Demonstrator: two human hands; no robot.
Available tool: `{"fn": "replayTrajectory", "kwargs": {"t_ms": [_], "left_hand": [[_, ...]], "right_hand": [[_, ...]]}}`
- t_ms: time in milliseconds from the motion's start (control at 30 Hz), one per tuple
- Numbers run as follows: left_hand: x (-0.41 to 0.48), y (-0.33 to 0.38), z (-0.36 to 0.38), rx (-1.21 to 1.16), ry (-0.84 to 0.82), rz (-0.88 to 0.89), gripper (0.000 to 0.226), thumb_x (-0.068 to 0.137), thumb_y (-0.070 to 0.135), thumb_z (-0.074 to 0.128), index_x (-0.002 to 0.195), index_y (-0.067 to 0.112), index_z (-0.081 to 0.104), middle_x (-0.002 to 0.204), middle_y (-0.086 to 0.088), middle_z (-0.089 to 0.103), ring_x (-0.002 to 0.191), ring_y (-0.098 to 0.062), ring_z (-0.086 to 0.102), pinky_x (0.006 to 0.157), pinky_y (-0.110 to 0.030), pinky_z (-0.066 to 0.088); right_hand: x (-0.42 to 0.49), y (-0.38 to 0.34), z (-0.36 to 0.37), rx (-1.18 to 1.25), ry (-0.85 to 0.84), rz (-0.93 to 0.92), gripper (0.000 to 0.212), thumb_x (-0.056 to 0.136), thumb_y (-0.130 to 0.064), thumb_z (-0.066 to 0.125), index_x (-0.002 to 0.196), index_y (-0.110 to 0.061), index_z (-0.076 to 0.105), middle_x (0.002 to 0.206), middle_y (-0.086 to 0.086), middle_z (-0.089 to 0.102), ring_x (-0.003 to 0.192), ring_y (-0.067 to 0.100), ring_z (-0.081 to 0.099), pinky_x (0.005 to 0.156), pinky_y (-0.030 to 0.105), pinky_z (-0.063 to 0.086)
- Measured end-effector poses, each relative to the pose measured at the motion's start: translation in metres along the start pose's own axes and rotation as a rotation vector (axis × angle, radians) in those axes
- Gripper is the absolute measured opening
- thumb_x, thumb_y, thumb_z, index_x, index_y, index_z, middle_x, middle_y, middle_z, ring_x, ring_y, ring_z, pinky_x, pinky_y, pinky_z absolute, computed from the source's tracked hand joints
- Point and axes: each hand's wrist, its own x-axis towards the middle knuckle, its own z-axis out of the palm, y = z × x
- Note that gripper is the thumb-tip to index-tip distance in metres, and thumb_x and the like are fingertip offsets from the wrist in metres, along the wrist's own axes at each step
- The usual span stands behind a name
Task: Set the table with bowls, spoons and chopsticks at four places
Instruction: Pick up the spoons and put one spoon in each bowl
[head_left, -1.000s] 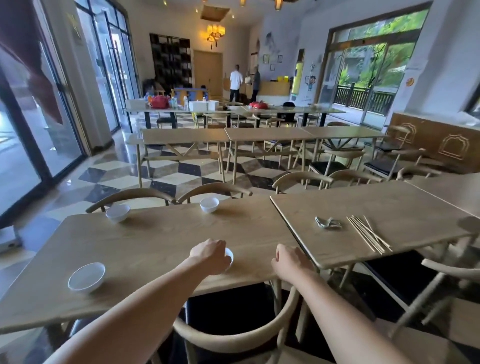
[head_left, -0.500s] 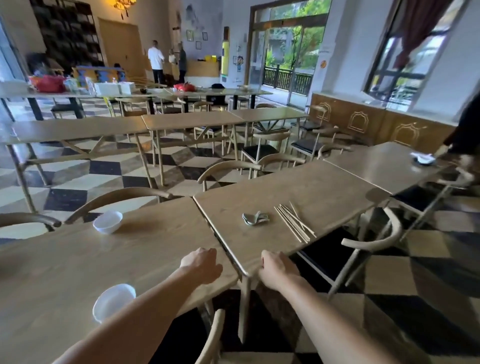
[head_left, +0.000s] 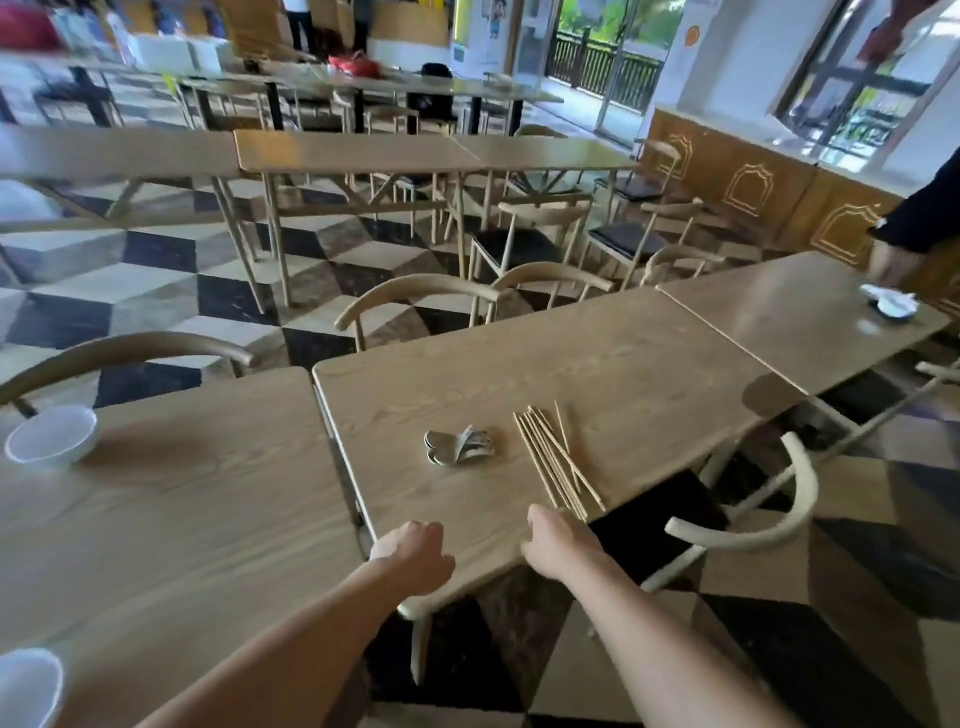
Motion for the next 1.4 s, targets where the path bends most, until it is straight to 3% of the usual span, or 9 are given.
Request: {"fn": "replayTrajectory", "kwargs": {"t_ms": [233, 400, 567, 667, 833, 1067, 1200, 1267, 1400], "left_hand": [[0.106, 0.015, 0.014, -0.246, -0.074, -0.323, 0.03, 0.088, 0.039, 0.053, 0.099, 0.015, 0.067, 0.101, -0.006, 0.071, 0.091, -0.028, 0.069, 0.07, -0.032, 0.053], [0.176, 0.045, 0.026, -0.961, -0.054, -0.726, 0.019, 0.091, 0.025, 0.055, 0.091, 0.01, 0.065, 0.081, -0.007, 0.067, 0.058, -0.024, 0.063, 0.054, -0.028, 0.052], [0.226, 0.071, 0.037, -1.536, 0.098, -0.927, 0.016, 0.075, 0.026, 0.06, 0.081, 0.013, 0.066, 0.077, -0.007, 0.068, 0.066, -0.028, 0.064, 0.06, -0.03, 0.05], [0.252, 0.08, 0.033, -1.757, 0.248, -1.005, 0.011, 0.083, 0.024, 0.061, 0.077, 0.015, 0.066, 0.069, -0.005, 0.063, 0.057, -0.022, 0.059, 0.054, -0.025, 0.046], [0.269, 0.079, 0.032, -1.724, 0.348, -1.051, 0.026, 0.099, 0.027, 0.046, 0.084, 0.012, 0.061, 0.071, -0.008, 0.06, 0.052, -0.018, 0.057, 0.059, -0.034, 0.055], [0.248, 0.078, 0.042, -1.551, 0.283, -0.98, 0.02, 0.095, 0.027, 0.048, 0.092, 0.011, 0.06, 0.081, -0.009, 0.061, 0.071, -0.025, 0.06, 0.063, -0.036, 0.054], [0.215, 0.075, 0.043, -1.5, 0.252, -0.966, 0.028, 0.095, 0.039, 0.05, 0.089, 0.013, 0.06, 0.075, -0.005, 0.065, 0.059, -0.019, 0.062, 0.055, -0.031, 0.055], [0.193, 0.071, 0.037, -1.576, 0.274, -0.946, 0.027, 0.09, 0.041, 0.059, 0.075, 0.018, 0.059, 0.062, 0.001, 0.059, 0.048, -0.013, 0.055, 0.053, -0.026, 0.048], [0.132, 0.058, 0.026, -1.946, 0.435, -0.887, 0.018, 0.074, 0.034, 0.072, 0.082, 0.019, 0.066, 0.063, 0.0, 0.06, 0.055, -0.014, 0.058, 0.062, -0.03, 0.047]], "right_hand": [[0.163, -0.008, 0.0, -0.088, -0.091, -0.329, 0.037, 0.091, -0.021, 0.055, 0.128, -0.014, 0.05, 0.127, 0.011, 0.058, 0.113, 0.03, 0.058, 0.09, 0.039, 0.05], [0.274, -0.011, 0.001, -0.216, -0.157, -0.532, 0.052, 0.089, -0.017, 0.057, 0.137, -0.013, 0.04, 0.14, 0.009, 0.044, 0.129, 0.03, 0.04, 0.104, 0.04, 0.039], [0.343, -0.026, 0.018, -0.357, -0.253, -0.712, 0.087, 0.081, -0.039, 0.071, 0.149, -0.012, 0.023, 0.151, 0.007, 0.027, 0.141, 0.032, 0.022, 0.116, 0.047, 0.025], [0.356, -0.031, 0.029, -0.39, -0.279, -0.713, 0.078, 0.081, -0.037, 0.072, 0.143, -0.012, 0.033, 0.149, 0.01, 0.028, 0.14, 0.035, 0.024, 0.115, 0.05, 0.022], [0.354, -0.036, 0.039, -0.286, -0.303, -0.719, 0.029, 0.094, -0.014, 0.049, 0.123, -0.014, 0.047, 0.131, 0.011, 0.051, 0.127, 0.033, 0.043, 0.102, 0.046, 0.034], [0.329, -0.039, 0.043, -0.202, -0.544, -0.591, 0.033, 0.093, -0.01, 0.055, 0.123, -0.004, 0.044, 0.134, 0.021, 0.053, 0.126, 0.034, 0.051, 0.101, 0.037, 0.04], [0.306, -0.041, 0.034, -0.202, -0.613, -0.619, 0.029, 0.093, -0.015, 0.055, 0.119, -0.008, 0.044, 0.134, 0.022, 0.054, 0.124, 0.031, 0.055, 0.095, 0.031, 0.042], [0.289, -0.047, 0.028, -0.187, -0.613, -0.647, 0.039, 0.096, -0.018, 0.05, 0.131, -0.001, 0.043, 0.137, 0.02, 0.053, 0.124, 0.03, 0.054, 0.093, 0.029, 0.042], [0.233, -0.066, 0.02, -0.062, -0.648, -0.7, 0.032, 0.098, -0.02, 0.047, 0.126, -0.005, 0.048, 0.126, 0.018, 0.058, 0.104, 0.027, 0.059, 0.077, 0.033, 0.049]]}}
